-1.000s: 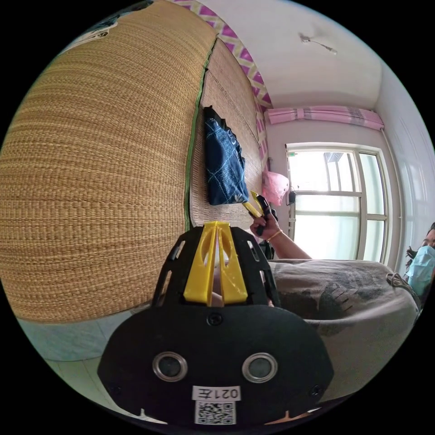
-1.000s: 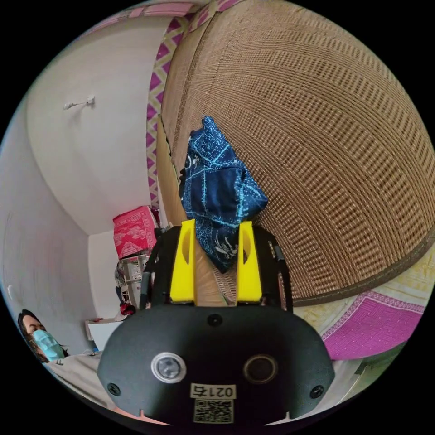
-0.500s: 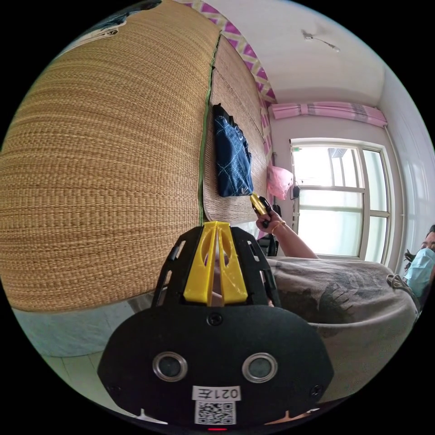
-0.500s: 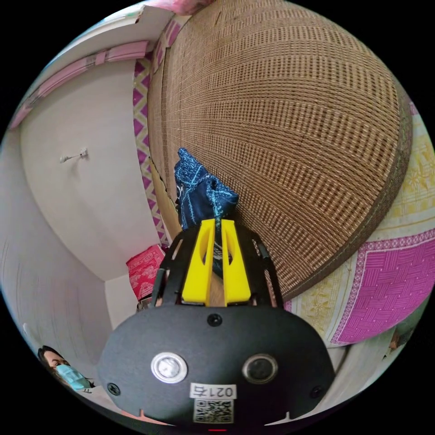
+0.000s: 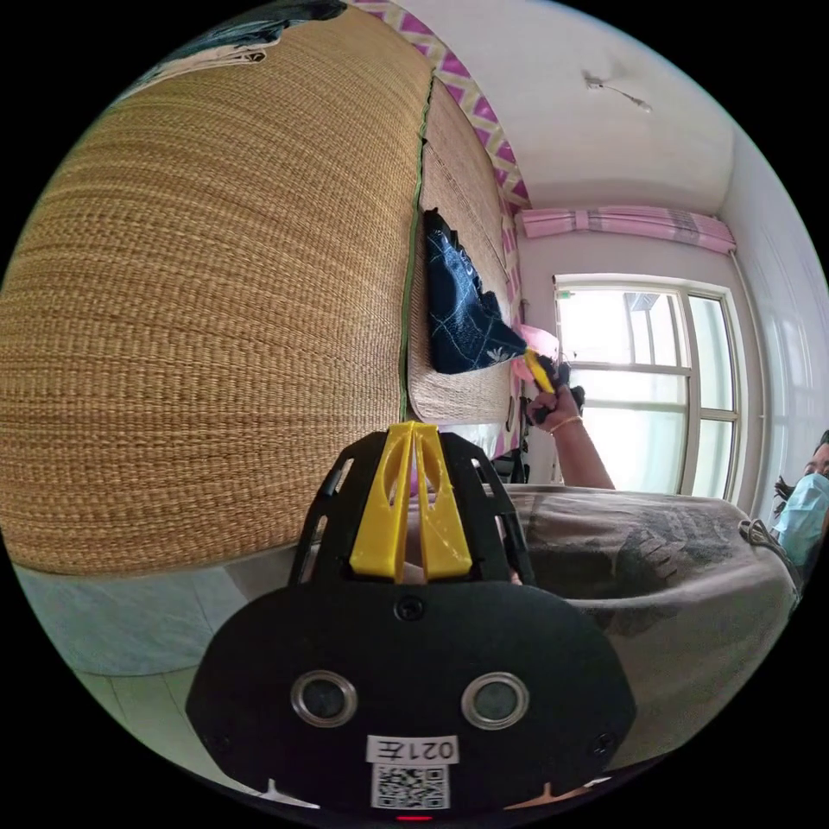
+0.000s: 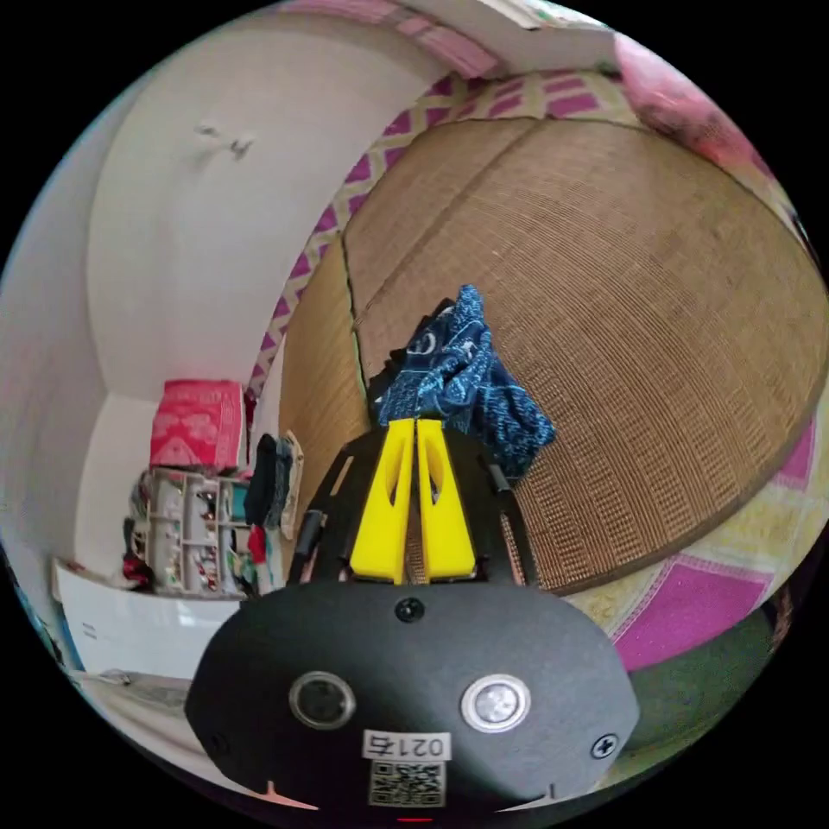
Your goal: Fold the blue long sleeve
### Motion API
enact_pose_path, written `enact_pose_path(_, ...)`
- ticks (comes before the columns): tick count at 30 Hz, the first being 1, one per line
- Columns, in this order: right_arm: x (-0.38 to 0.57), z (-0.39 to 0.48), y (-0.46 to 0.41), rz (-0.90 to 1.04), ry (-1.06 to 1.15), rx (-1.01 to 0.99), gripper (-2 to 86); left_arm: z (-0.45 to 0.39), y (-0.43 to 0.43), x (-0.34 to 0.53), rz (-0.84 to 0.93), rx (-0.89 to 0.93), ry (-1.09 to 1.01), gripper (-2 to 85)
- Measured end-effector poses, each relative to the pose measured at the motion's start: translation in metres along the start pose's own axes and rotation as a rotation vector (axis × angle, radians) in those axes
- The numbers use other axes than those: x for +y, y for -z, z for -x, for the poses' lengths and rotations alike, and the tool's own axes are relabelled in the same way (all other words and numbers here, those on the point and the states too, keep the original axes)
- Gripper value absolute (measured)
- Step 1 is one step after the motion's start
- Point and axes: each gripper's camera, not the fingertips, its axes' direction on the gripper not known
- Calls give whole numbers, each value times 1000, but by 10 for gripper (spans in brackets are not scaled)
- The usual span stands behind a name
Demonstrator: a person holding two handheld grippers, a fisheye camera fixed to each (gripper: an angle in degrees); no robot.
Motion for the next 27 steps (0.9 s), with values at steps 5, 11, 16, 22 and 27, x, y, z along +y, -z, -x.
enact_pose_path(5,40,194,-71,151,735,171,-4,-3,1,4,-31,21,5,-10)
enact_pose_path(11,133,306,-214,500,1114,96,1,-24,22,8,-159,-4,-35,-9)
enact_pose_path(16,144,294,-303,881,978,-20,23,-32,49,12,-264,-38,18,-9)
enact_pose_path(22,67,238,-244,690,884,8,43,-51,34,-13,-226,-57,-55,10)
enact_pose_path(27,-29,148,-181,479,677,203,62,-74,-5,-70,-179,-155,-156,74)
